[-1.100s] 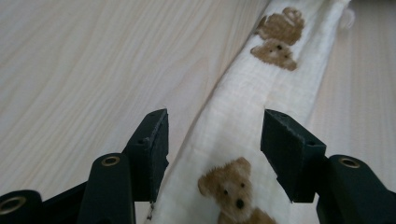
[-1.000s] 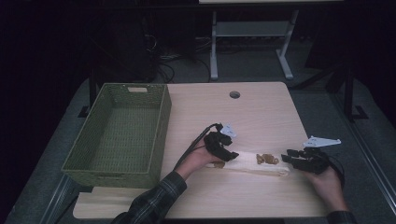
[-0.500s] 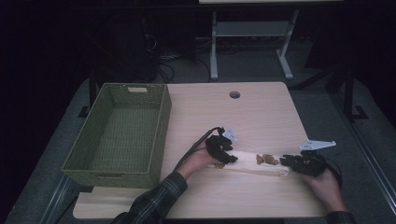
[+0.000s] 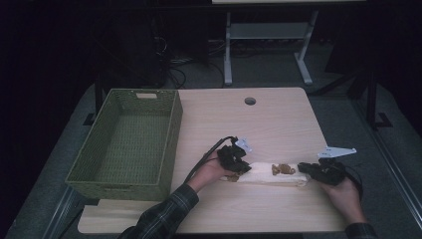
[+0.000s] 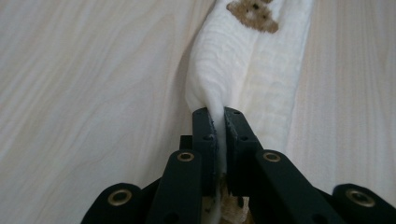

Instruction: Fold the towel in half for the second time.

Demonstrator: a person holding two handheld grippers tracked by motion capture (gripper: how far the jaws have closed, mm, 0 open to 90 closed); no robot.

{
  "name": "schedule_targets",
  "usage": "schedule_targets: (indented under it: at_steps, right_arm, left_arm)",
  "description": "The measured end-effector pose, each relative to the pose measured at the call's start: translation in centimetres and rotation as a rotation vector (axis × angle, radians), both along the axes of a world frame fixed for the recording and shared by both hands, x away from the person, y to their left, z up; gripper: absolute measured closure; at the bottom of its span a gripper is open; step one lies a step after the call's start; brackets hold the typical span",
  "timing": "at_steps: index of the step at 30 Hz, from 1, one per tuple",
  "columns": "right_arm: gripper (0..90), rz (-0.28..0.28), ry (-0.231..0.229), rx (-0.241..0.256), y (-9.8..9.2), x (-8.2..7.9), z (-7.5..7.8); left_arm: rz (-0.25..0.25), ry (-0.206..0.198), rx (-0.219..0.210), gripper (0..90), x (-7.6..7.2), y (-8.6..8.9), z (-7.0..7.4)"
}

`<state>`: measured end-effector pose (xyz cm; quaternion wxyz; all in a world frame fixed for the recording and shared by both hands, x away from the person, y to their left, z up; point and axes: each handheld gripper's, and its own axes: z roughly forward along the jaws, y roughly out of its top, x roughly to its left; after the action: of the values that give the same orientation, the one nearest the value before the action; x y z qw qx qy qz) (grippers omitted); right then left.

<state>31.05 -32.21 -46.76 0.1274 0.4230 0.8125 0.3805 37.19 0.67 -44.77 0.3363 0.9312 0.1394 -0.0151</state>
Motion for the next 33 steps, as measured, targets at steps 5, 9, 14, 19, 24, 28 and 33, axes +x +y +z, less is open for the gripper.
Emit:
schedule_targets:
  at_steps: [5, 9, 14, 19, 24, 28, 33]
  right_arm:
    - [83.5, 0.007, -0.043, 0.024, 0.5, 0.6, 1.6]
    - [83.6, 0.025, -0.087, 0.041, 1.1, 1.1, 3.0]
    - [83.6, 0.040, -0.127, 0.068, 2.2, 2.0, 4.8]
    - [83.5, 0.064, -0.165, 0.066, 3.8, 3.1, 7.0]
    - [83.5, 0.094, -0.201, 0.055, 5.4, 4.1, 9.3]
    - [83.5, 0.121, -0.217, 0.053, 6.8, 5.2, 10.9]
    - [83.5, 0.154, -0.242, 0.050, 8.7, 6.3, 12.7]
  left_arm:
    - [0.039, -0.010, -0.049, 84.4, -0.4, 1.6, 2.1]
    - [0.059, -0.025, -0.092, 84.4, -1.1, 2.8, 3.9]
    - [0.081, -0.062, -0.114, 84.3, -1.6, 4.3, 6.2]
    - [0.105, -0.100, -0.144, 84.4, -1.8, 6.0, 8.6]
    - [0.142, -0.121, -0.169, 84.3, -1.8, 7.8, 10.5]
    - [0.163, -0.145, -0.176, 84.3, -1.8, 9.4, 12.1]
    - [0.197, -0.172, -0.184, 84.4, -1.8, 11.4, 13.6]
